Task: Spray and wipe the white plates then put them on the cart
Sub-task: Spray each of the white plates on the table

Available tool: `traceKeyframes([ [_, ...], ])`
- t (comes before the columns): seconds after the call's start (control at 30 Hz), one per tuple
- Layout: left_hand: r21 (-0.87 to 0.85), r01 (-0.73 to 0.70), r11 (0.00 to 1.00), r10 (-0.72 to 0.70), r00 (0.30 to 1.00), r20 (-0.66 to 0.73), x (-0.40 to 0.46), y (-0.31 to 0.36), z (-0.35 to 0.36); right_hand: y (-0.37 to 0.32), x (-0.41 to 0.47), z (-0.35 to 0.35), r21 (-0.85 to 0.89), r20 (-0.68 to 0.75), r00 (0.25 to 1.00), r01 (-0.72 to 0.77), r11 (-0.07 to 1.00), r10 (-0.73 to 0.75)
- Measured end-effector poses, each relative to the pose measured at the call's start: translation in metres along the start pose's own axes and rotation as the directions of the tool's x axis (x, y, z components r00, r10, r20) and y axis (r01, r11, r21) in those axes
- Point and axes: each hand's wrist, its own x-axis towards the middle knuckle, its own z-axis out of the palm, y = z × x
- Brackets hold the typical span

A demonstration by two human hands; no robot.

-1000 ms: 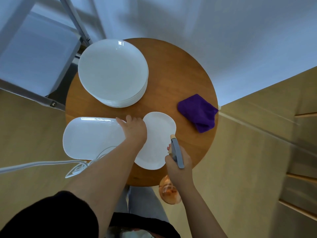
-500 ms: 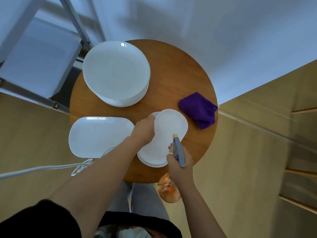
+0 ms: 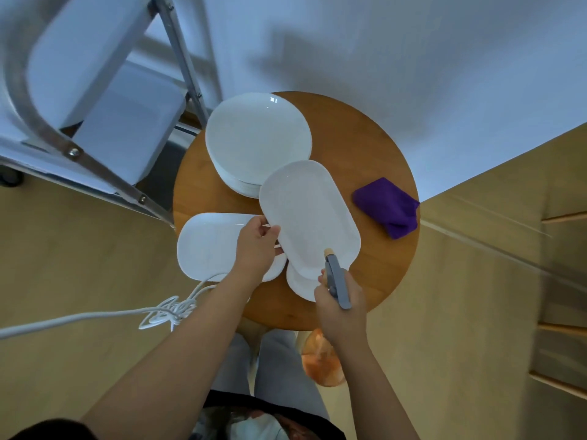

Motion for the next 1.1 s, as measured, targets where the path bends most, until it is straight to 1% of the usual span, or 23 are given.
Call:
traceKeyframes([
  [0.07,-0.059,0.032,0.998,-0.034,0.999,-0.038,-0.003,-0.002,-0.013,0.000,-0.012,0.010,-0.008,0.045,0.999,-0.003,1.000,0.003],
  [0.1,-0.084,0.042,0.996,-0.048,0.997,-0.061,-0.005,-0.003,-0.019,0.000,-0.017,0.014,-0.020,0.044,0.999,-0.009,1.000,0.010],
  [0.2,-0.111,0.051,0.993,-0.065,0.989,-0.135,-0.008,-0.007,-0.038,0.001,-0.028,0.024,-0.031,-0.004,0.999,-0.034,0.999,0.034],
  [0.3,-0.095,0.079,0.992,-0.096,0.977,-0.190,-0.011,-0.013,-0.056,0.000,-0.034,0.032,0.039,-0.035,0.999,-0.020,0.999,0.022],
  [0.4,-0.115,0.117,0.986,-0.139,0.967,-0.214,-0.015,-0.022,-0.072,-0.002,-0.037,0.042,-0.011,-0.033,0.999,-0.001,1.000,0.001],
  [0.47,-0.147,0.158,0.976,-0.190,0.952,-0.239,-0.019,-0.028,-0.081,-0.004,-0.038,0.049,-0.056,-0.017,0.999,-0.029,0.998,0.028],
  [0.53,-0.208,0.213,0.955,-0.266,0.925,-0.273,-0.021,-0.035,-0.088,-0.005,-0.038,0.054,-0.054,-0.010,0.998,-0.055,0.997,0.055],
  [0.67,-0.348,0.312,0.884,-0.412,0.872,-0.265,-0.027,-0.047,-0.092,-0.004,-0.042,0.057,0.011,-0.004,0.995,-0.104,0.995,0.104],
  [0.83,-0.500,0.355,0.790,-0.504,0.841,-0.198,-0.033,-0.057,-0.087,-0.002,-0.048,0.059,0.010,0.006,0.997,-0.077,0.997,0.077],
  [0.9,-0.533,0.368,0.762,-0.532,0.825,-0.191,-0.034,-0.061,-0.082,-0.001,-0.048,0.058,-0.002,0.006,0.998,-0.063,0.998,0.063],
  [0.97,-0.481,0.396,0.782,-0.535,0.823,-0.192,-0.033,-0.066,-0.077,0.001,-0.047,0.055,0.002,0.005,0.997,-0.077,0.997,0.077],
  [1.03,-0.351,0.439,0.827,-0.523,0.829,-0.196,-0.031,-0.069,-0.073,0.003,-0.047,0.054,0.015,0.007,0.995,-0.104,0.995,0.104],
  [1.1,-0.257,0.464,0.848,-0.515,0.834,-0.196,-0.028,-0.070,-0.071,0.005,-0.046,0.051,0.025,0.009,0.993,-0.114,0.993,0.114],
])
